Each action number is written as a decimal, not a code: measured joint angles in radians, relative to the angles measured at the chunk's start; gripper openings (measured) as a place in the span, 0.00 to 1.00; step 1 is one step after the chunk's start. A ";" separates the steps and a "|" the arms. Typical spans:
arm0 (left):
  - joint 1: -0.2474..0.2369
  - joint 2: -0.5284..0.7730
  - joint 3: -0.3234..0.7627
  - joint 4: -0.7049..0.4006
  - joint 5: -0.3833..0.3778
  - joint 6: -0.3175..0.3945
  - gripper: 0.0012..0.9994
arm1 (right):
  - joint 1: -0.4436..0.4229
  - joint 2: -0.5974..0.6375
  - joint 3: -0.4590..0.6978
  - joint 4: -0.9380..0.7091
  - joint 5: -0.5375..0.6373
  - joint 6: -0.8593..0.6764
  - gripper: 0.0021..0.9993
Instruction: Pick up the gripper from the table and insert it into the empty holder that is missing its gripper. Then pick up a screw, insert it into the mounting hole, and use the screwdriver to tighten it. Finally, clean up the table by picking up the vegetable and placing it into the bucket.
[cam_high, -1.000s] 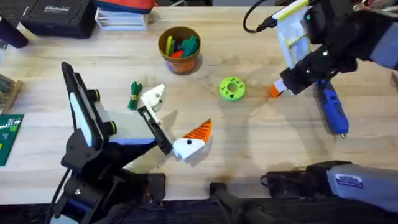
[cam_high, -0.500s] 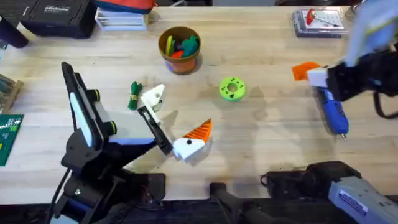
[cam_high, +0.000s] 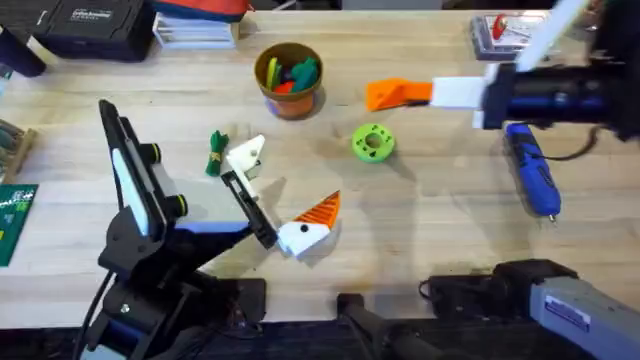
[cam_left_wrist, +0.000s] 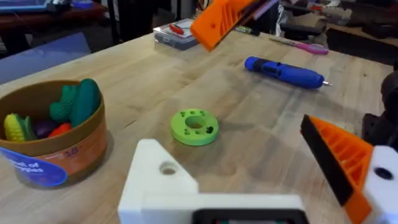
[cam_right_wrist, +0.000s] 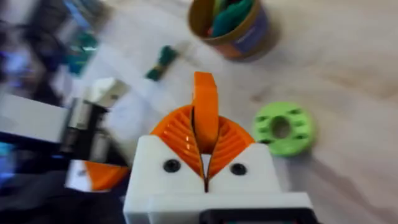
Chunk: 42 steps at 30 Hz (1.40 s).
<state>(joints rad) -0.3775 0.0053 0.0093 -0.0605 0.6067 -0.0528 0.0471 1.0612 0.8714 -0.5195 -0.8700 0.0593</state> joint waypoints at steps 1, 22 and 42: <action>0.000 0.000 0.000 0.000 0.000 0.000 0.99 | 0.017 0.032 0.000 0.011 -0.035 0.040 0.01; 0.000 0.000 0.000 0.000 0.000 0.000 0.99 | 0.331 0.484 -0.001 0.445 -0.448 0.479 0.01; 0.000 0.000 0.000 0.000 -0.026 0.000 0.99 | 0.399 0.583 -0.003 0.705 -0.469 0.682 0.00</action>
<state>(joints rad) -0.3771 0.0055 0.0093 -0.0604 0.5808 -0.0524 0.4458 1.6440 0.8680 0.1859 -1.3387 0.7411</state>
